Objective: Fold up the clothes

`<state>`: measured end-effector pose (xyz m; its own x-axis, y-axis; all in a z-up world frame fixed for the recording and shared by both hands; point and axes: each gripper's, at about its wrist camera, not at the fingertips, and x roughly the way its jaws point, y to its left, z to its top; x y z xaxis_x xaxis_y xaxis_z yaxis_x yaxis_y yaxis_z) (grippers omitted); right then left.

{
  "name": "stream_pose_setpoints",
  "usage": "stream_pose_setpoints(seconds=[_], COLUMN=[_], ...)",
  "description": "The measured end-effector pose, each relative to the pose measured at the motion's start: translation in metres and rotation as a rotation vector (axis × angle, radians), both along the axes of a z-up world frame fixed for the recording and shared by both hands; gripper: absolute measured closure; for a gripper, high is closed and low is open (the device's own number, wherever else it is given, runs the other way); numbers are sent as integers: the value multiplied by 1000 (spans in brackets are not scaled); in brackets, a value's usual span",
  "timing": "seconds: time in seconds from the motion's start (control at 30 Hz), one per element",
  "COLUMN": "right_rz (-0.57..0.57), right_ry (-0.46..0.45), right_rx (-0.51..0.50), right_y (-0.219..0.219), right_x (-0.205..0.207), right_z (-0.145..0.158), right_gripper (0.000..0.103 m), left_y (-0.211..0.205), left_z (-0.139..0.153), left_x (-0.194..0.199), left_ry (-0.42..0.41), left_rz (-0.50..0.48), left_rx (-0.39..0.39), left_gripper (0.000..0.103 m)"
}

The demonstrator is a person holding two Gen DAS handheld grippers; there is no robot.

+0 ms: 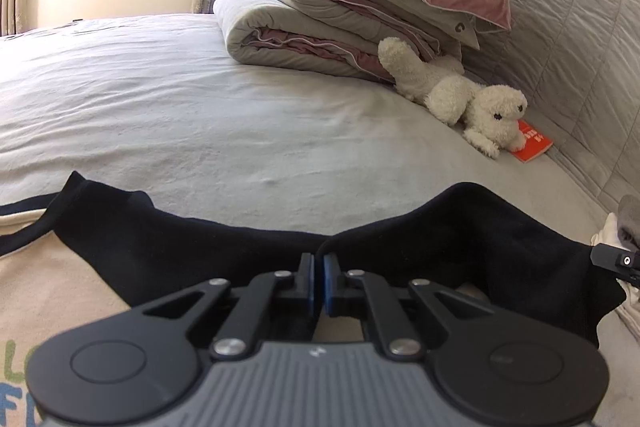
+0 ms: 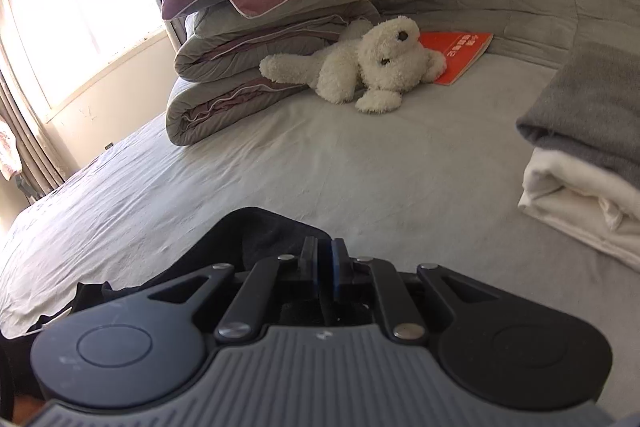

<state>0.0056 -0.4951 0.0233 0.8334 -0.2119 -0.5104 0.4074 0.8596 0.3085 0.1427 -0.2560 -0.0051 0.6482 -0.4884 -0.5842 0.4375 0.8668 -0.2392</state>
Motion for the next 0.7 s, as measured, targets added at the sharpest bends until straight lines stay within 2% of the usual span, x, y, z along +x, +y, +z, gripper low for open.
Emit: stream_pose_setpoints(seconds=[0.2, 0.4, 0.57, 0.7], right_rz=[98, 285, 423, 489], right_ry=[-34, -32, 22, 67], right_rx=[-127, -258, -269, -257], right_y=[-11, -2, 16, 29], right_x=[-12, -50, -76, -81], right_z=[9, 4, -12, -26], right_gripper=[93, 93, 93, 93], left_y=[22, 47, 62, 69], left_z=[1, -5, -17, -19], left_x=[-2, -8, -14, -17], left_ry=[9, -2, 13, 19], left_rz=[-1, -64, -93, -97], left_rx=[-57, -74, -51, -49], left_gripper=[99, 99, 99, 99])
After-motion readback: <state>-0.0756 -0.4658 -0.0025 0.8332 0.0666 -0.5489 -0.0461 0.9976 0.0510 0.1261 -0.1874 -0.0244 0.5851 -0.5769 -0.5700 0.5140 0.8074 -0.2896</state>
